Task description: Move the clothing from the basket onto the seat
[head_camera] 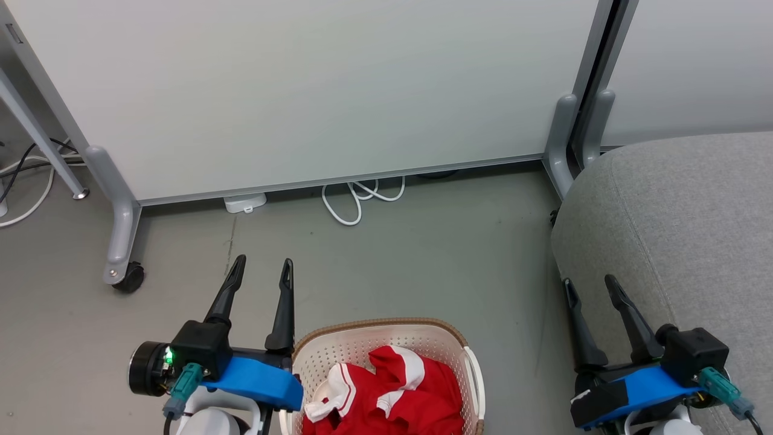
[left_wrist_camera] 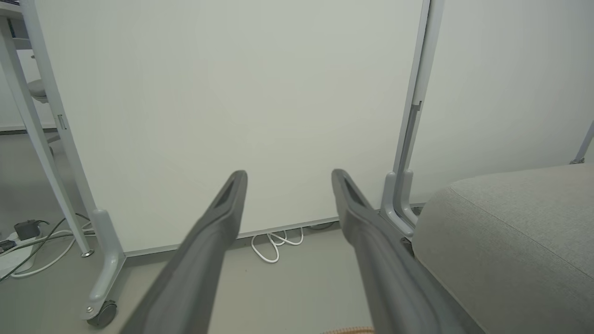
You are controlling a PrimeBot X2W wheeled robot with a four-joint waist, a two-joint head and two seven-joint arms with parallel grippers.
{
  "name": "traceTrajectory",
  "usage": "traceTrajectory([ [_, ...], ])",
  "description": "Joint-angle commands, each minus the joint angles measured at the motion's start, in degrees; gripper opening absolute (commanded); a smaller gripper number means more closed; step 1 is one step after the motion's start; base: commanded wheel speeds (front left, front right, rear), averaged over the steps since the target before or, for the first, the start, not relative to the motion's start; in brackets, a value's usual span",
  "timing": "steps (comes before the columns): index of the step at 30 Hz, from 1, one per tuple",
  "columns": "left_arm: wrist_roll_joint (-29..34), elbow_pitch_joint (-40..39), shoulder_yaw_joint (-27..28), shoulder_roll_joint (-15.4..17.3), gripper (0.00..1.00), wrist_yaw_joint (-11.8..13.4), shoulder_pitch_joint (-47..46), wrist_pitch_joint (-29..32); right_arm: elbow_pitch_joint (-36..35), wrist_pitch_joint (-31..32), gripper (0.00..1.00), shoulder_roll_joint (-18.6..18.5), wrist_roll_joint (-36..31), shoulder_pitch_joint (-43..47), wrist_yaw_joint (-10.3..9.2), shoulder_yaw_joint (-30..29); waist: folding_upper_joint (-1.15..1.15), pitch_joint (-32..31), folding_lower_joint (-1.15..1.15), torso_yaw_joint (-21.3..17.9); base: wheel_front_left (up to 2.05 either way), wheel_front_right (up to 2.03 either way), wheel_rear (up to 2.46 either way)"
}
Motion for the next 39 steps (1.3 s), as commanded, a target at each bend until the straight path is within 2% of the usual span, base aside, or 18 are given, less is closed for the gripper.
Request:
traceTrajectory([
  [1,1.2,0.1,-0.2,0.0,1.0,-0.2,-1.0,-0.6,0.0,-0.5,1.0,-0.4,-1.2,-0.6,0.12,0.2,0.0,0.0,0.0,0.0,0.0,0.0,0.0],
  [19,8.0,2.0,-0.8,-0.7,1.0,-2.3,-1.2,-2.5,0.1,-2.4,1.0,-0.4,-8.4,-0.2,0.09,0.9,0.0,-0.1,0.0,0.4,0.0,0.0,0.0],
  [39,8.3,4.7,-0.3,-1.2,1.0,-3.4,-1.8,-2.5,0.8,-2.4,1.0,-0.4,-7.7,-0.8,0.09,1.1,0.0,0.4,0.0,0.1,0.0,0.0,0.0],
])
